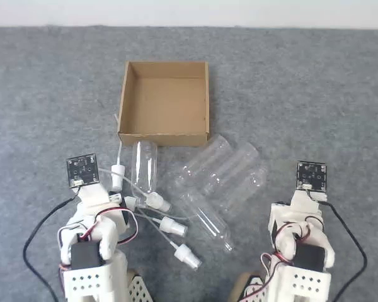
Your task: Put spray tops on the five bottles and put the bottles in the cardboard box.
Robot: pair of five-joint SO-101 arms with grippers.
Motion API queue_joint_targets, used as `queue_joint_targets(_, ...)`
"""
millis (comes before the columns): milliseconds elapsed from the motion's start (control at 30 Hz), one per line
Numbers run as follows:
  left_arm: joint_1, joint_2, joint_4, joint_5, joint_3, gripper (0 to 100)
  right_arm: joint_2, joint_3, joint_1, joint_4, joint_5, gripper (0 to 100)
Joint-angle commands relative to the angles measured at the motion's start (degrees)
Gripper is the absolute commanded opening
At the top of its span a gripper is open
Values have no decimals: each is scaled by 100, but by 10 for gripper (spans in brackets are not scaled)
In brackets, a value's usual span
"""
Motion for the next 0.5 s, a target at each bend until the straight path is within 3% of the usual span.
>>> queue_joint_targets(0,-9,-97,35,0,-75,12,-101,-123,163,-101,9,9)
queue_joint_targets(467,-9,-97,35,0,-75,12,-101,-132,242,-101,18,9)
